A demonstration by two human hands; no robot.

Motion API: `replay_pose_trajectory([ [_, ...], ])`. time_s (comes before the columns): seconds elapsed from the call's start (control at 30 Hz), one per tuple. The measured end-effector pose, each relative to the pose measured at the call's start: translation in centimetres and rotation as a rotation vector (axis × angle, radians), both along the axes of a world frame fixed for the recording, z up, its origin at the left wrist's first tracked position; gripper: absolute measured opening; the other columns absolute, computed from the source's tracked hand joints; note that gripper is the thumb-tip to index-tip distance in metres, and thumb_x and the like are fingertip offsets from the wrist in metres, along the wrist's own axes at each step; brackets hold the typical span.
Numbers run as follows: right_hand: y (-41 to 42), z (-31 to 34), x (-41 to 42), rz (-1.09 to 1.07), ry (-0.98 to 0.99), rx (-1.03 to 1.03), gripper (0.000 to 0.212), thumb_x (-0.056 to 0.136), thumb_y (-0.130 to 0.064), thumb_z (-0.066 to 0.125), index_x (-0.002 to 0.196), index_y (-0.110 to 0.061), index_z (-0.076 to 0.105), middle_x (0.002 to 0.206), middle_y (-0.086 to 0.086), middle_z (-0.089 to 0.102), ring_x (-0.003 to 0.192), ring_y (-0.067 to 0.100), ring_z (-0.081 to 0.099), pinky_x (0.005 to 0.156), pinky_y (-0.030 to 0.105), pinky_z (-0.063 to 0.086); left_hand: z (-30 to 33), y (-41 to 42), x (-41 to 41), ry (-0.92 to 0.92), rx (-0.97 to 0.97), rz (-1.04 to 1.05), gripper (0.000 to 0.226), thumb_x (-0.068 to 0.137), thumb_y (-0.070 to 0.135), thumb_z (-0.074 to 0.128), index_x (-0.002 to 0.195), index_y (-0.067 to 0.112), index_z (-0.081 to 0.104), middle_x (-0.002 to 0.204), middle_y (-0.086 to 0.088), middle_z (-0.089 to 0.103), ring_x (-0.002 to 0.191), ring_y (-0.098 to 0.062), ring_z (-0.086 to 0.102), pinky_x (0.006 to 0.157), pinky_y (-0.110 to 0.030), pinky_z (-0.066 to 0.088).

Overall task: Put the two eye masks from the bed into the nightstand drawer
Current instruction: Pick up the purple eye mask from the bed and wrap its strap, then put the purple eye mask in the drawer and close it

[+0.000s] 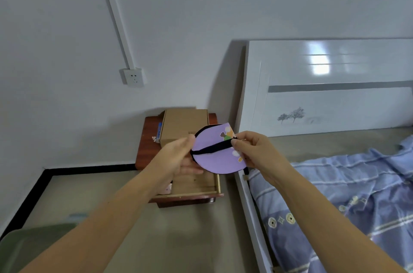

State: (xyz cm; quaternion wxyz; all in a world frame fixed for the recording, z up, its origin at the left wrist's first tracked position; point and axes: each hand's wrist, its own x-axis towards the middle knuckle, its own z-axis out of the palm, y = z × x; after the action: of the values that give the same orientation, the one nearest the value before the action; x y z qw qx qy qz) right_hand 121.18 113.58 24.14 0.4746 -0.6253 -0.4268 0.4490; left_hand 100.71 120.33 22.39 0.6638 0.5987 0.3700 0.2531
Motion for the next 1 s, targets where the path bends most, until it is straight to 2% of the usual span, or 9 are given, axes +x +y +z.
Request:
replay_pose_trajectory([
  [0.1, 1.2, -1.9, 0.1, 0.027, -0.06, -0.056, 0.016, 0.087, -0.022, 0.059, 0.074, -0.024, 0.067, 0.048, -0.013, 0.06, 0.043, 0.0, 0.048, 0.042, 0.012, 0.039, -1.9, 0.2, 0.1, 0.114, 0.132, 0.044, 0.017, 0.09, 0.031, 0.056, 0.094, 0.021, 0.069, 0.089, 0.002, 0.075, 0.078, -0.012, 0.069, 0.067, -0.024, 0.054],
  [0.17, 2.2, -3.5, 0.2, 0.033, -0.06, -0.093, 0.017, 0.087, -0.02, 0.059, 0.073, -0.022, 0.067, 0.048, -0.011, 0.059, 0.041, 0.001, 0.045, 0.04, 0.013, 0.037, -3.4, 0.7, -0.1, 0.092, 0.047, 0.061, 0.014, 0.089, 0.029, 0.059, 0.088, 0.021, 0.069, 0.079, 0.007, 0.073, 0.064, -0.005, 0.067, 0.057, -0.017, 0.052],
  [0.33, 5.7, -9.1, -0.5, 0.041, -0.095, -0.226, 0.012, 0.087, -0.017, 0.059, 0.078, -0.014, 0.066, 0.052, -0.007, 0.057, 0.039, 0.002, 0.044, 0.042, 0.017, 0.037, -8.9, 2.5, -1.1, 0.077, -0.236, 0.03, 0.024, 0.085, 0.023, 0.065, 0.107, 0.014, 0.062, 0.089, -0.001, 0.071, 0.071, -0.012, 0.067, 0.055, -0.02, 0.052],
  [0.43, 8.1, -14.1, -2.0, 0.126, -0.111, -0.37, 0.009, 0.086, -0.017, 0.06, 0.078, -0.014, 0.065, 0.055, -0.007, 0.06, 0.047, 0.007, 0.051, 0.053, 0.025, 0.043, -14.1, 4.8, -2.1, 0.198, -0.29, 0.157, 0.012, 0.089, 0.009, 0.057, 0.099, 0.005, 0.062, 0.085, -0.008, 0.066, 0.057, -0.011, 0.062, 0.05, -0.018, 0.05],
  [0.57, 11.6, -22.2, -4.4, 0.121, -0.209, -0.538, 0.008, 0.084, -0.016, 0.062, 0.08, -0.011, 0.067, 0.071, 0.004, 0.066, 0.066, 0.018, 0.058, 0.068, 0.034, 0.048, -21.5, 8.9, -3.0, 0.455, -0.315, 0.133, 0.008, 0.089, 0.002, 0.052, 0.089, -0.001, 0.059, 0.075, -0.013, 0.059, 0.051, -0.016, 0.056, 0.051, -0.023, 0.049],
  [0.67, 14.8, -27.9, -5.6, 0.088, -0.282, -0.641, 0.012, 0.086, -0.02, 0.058, 0.087, -0.012, 0.067, 0.087, 0.009, 0.069, 0.083, 0.023, 0.063, 0.076, 0.035, 0.05, -26.7, 12.8, -2.8, 0.588, -0.314, 0.095, 0.011, 0.088, 0.006, 0.052, 0.077, 0.006, 0.055, 0.067, -0.01, 0.053, 0.058, -0.023, 0.054, 0.058, -0.032, 0.046],
  [0.8, 19.6, -35.2, -6.0, 0.018, -0.326, -0.691, 0.014, 0.089, -0.015, 0.052, 0.093, -0.011, 0.065, 0.082, 0.006, 0.063, 0.079, 0.024, 0.059, 0.071, 0.032, 0.046, -34.4, 17.3, -1.4, 0.665, -0.287, 0.13, 0.009, 0.09, 0.009, 0.048, 0.086, 0.005, 0.055, 0.085, -0.022, 0.059, 0.079, -0.034, 0.059, 0.076, -0.046, 0.051],
  [0.93, 23.4, -43.0, -5.1, -0.053, -0.366, -0.756, 0.021, 0.092, -0.014, 0.045, 0.103, -0.008, 0.062, 0.076, 0.006, 0.064, 0.066, 0.017, 0.059, 0.055, 0.026, 0.042, -41.8, 20.2, 1.1, 0.761, -0.255, 0.215, 0.016, 0.091, 0.011, 0.046, 0.085, 0.004, 0.059, 0.09, -0.025, 0.064, 0.09, -0.04, 0.062, 0.075, -0.041, 0.049],
  [1.0, 24.6, -46.1, -4.5, -0.02, -0.424, -0.788, 0.024, 0.092, -0.013, 0.043, 0.107, -0.005, 0.061, 0.091, 0.013, 0.069, 0.077, 0.026, 0.064, 0.066, 0.032, 0.051, -44.7, 21.1, 2.2, 0.838, -0.218, 0.234, 0.02, 0.091, 0.014, 0.047, 0.091, 0.002, 0.062, 0.099, -0.024, 0.066, 0.095, -0.039, 0.06, 0.078, -0.039, 0.047],
])
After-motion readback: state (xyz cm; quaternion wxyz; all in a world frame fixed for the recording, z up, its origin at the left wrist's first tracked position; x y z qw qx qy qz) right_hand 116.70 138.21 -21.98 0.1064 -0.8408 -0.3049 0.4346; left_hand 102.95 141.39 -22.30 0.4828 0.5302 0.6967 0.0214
